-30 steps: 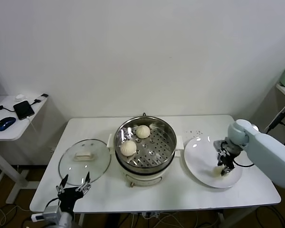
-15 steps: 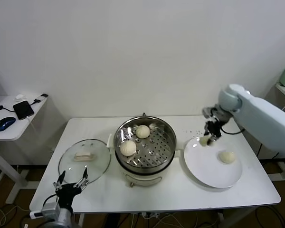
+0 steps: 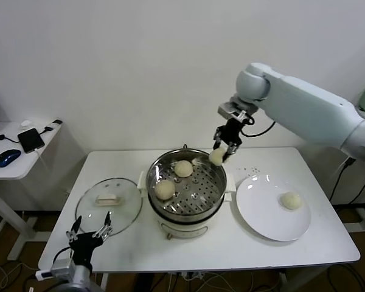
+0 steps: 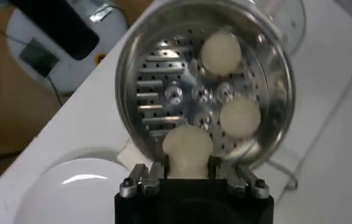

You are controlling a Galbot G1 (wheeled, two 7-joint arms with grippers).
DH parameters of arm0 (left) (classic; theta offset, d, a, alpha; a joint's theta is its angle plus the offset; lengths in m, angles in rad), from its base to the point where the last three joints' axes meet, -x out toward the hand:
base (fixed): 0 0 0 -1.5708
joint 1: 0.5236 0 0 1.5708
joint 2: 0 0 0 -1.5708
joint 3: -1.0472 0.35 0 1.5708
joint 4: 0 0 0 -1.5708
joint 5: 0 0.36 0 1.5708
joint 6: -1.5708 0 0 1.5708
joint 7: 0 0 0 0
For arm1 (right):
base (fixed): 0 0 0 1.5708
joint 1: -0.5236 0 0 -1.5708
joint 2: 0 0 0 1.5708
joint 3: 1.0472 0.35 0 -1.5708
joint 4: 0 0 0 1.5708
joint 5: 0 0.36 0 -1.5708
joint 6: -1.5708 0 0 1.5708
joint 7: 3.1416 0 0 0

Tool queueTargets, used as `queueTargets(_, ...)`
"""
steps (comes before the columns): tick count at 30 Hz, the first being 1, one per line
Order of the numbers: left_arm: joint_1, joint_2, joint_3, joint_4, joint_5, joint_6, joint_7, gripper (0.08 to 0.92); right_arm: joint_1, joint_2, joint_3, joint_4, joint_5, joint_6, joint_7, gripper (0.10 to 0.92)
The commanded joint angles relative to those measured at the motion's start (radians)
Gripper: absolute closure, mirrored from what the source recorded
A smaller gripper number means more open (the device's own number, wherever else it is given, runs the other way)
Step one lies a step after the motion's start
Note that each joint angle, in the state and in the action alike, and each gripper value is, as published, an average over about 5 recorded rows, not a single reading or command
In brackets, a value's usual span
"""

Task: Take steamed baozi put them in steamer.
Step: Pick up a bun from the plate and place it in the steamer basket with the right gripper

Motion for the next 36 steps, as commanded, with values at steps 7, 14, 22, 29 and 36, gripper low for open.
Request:
queueTargets(7,0.003,-0.008,0.004,-0.016,0.000,-0.001,-0.001,0.177,0.004,0.176,-0.188,0.105,-0.158,0.493,0.152,0.567)
queueTargets(14,-0.002,-0.008,0.004,-0.010,-0.004,0.001,-0.001,0.177,-0.061,0.203,-0.159,0.113,-0.282,0.516,0.157,0.567)
queueTargets(22,-0.002,-0.009,0.005,-0.010,-0.005,0.001,-0.001,0.177,-0.110,0.215,-0.148,0.112,-0.345,0.514,0.149,0.567)
queueTargets(29,-0.002,-0.010,0.003,-0.008,-0.007,0.001,-0.001,0.177,-0.128,0.207,-0.156,0.122,-0.343,0.498,0.149,0.567)
queueTargets(36,-0.004,-0.012,0.007,-0.009,-0.007,0.001,-0.001,0.177,-0.134,0.211,-0.155,0.122,-0.344,0.473,0.162,0.565)
